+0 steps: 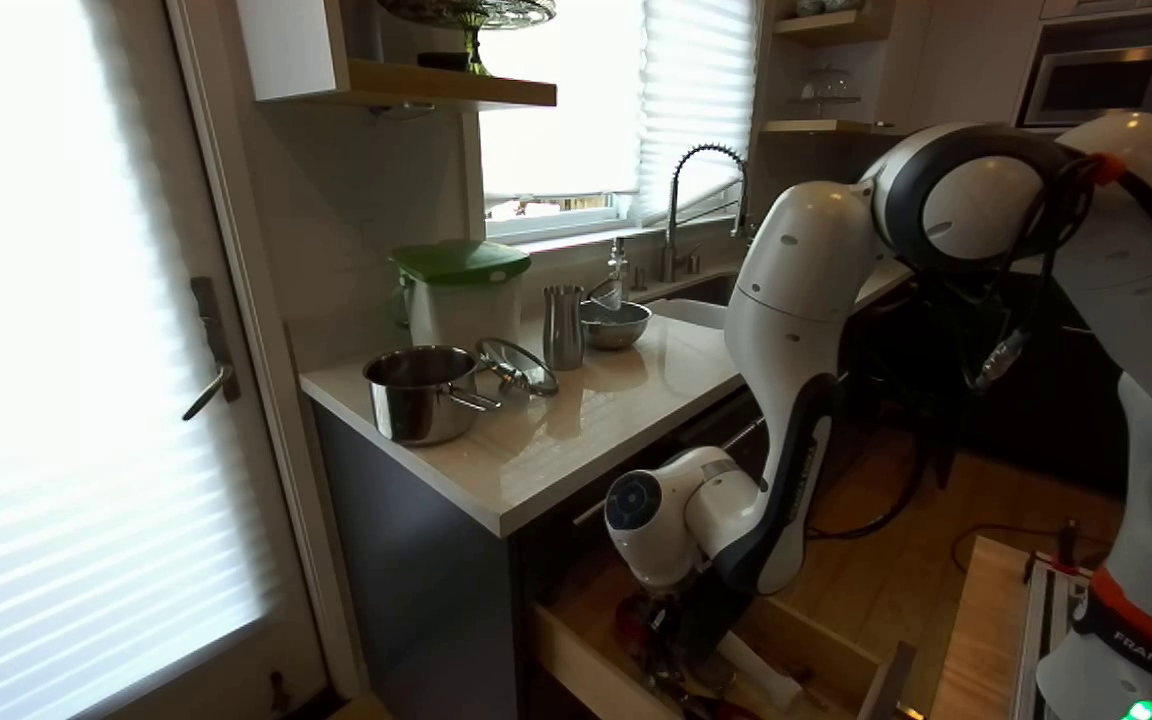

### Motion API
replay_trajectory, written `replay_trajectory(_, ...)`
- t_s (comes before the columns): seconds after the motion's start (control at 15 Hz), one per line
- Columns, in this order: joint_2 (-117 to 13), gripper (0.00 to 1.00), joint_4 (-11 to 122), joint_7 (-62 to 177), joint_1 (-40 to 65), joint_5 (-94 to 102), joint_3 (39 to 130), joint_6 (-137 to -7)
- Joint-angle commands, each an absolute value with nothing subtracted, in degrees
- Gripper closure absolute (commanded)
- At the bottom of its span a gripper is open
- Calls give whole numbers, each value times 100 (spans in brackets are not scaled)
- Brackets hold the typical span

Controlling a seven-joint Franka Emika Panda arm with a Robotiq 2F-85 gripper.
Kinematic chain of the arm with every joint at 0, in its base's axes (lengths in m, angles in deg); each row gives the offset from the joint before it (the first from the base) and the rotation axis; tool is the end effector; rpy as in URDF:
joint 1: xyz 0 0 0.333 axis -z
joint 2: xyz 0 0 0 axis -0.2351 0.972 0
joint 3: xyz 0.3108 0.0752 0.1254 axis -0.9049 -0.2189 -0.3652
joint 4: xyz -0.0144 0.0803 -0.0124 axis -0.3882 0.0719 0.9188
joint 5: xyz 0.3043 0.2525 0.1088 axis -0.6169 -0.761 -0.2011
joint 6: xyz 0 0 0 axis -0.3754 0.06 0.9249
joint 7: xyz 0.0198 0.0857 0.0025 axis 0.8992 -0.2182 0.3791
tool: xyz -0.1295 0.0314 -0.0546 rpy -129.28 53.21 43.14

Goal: Put the wooden thing into the drawer

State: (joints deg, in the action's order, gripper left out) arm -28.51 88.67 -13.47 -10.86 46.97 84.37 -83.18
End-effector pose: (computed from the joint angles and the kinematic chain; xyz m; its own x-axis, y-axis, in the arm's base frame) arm 0.4705 0.1656 0.0097 0.9821 -0.1667 0.0878 -0.1884 -0.8622 0.4701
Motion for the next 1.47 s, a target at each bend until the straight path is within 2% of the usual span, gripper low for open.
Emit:
replay_trajectory(0.0, -3082, 81, 9217, -1356, -1071, 5140, 8473, -8934)
replay_trajectory(0.33, -3167, 81, 9484, -1481, -1092, 5277, 8514, -9150)
replay_trajectory(0.87, -3657, 81, 9827, -2076, -1318, 5510, 8732, -8753)
replay_trajectory(1.4, -3745, 81, 9946, -1877, -953, 5470, 8262, -8480)
